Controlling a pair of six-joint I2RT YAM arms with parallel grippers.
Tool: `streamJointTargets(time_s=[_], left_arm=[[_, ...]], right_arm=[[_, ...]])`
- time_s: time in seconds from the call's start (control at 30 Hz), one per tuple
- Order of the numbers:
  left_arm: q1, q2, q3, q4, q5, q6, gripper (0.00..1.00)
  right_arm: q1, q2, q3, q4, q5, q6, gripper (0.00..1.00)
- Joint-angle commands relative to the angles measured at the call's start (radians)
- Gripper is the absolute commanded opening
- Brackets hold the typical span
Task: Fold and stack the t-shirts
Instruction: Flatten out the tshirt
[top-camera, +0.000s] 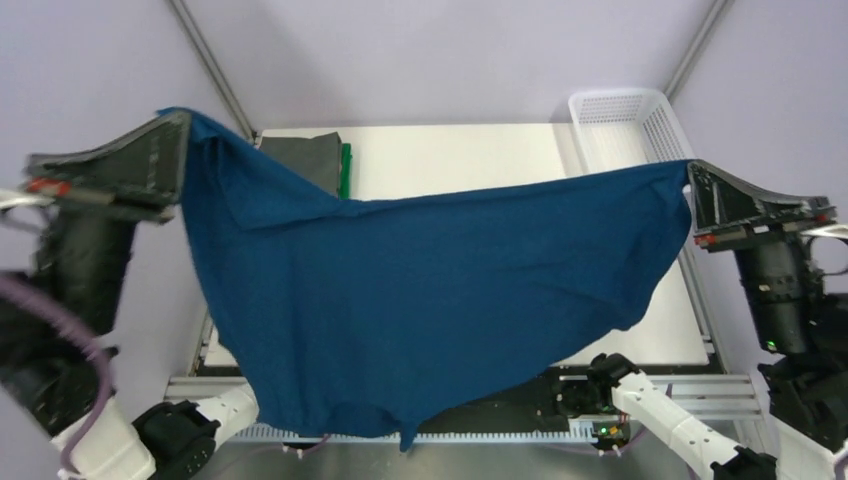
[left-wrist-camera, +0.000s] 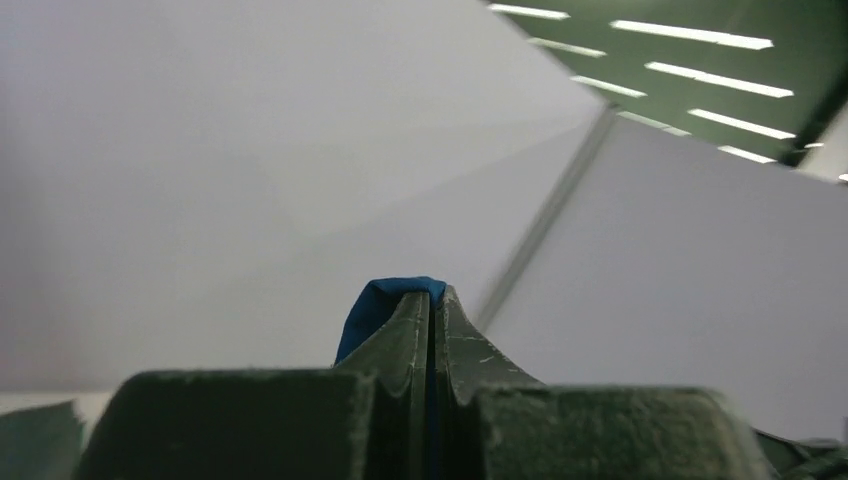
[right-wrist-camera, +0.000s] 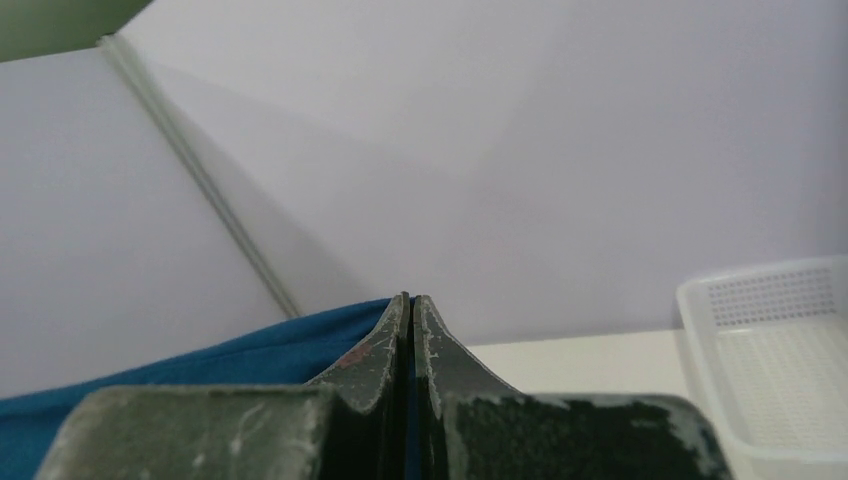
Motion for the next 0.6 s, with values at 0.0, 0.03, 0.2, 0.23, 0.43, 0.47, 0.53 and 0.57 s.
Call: streamJointTargets(time_s=[0.0, 0.03, 0.2, 0.23, 0.43, 0.47, 0.53, 0.57], left_arm=[[0.004, 0.076, -0.205, 0.088, -0.306, 0.1, 0.0], [0.004, 0.083, -0.293, 0.122, -0.391, 0.115, 0.0], [0.039, 0.171, -0.587, 0.243, -0.587, 0.14, 0.0], [0.066, 0.201, -0.628, 0.243, -0.559, 0.107, 0.0], [0.245, 0.455, -0.761, 0.351, -0.35, 0.022, 0.0], [0.26, 0.508, -0.756, 0.377, -0.311, 0.022, 0.0], [0.285, 0.617, -0.725, 0.397, -0.234, 0.019, 0.0], [0.295, 0.667, -0.7, 0.404, -0.202, 0.017, 0.0]], right_arm=[[0.001, 0.023, -0.135, 0.029, 0.229, -0.031, 0.0], [0.001, 0.032, -0.19, 0.051, 0.288, -0.021, 0.0], [0.001, 0.062, -0.513, 0.201, 0.538, -0.003, 0.0], [0.0, 0.069, -0.562, 0.225, 0.576, 0.008, 0.0], [-0.08, 0.23, -0.756, 0.397, 0.584, 0.014, 0.0], [-0.116, 0.268, -0.77, 0.421, 0.542, 0.027, 0.0], [-0.189, 0.352, -0.808, 0.516, 0.455, 0.043, 0.0], [-0.219, 0.399, -0.824, 0.569, 0.418, 0.051, 0.0]])
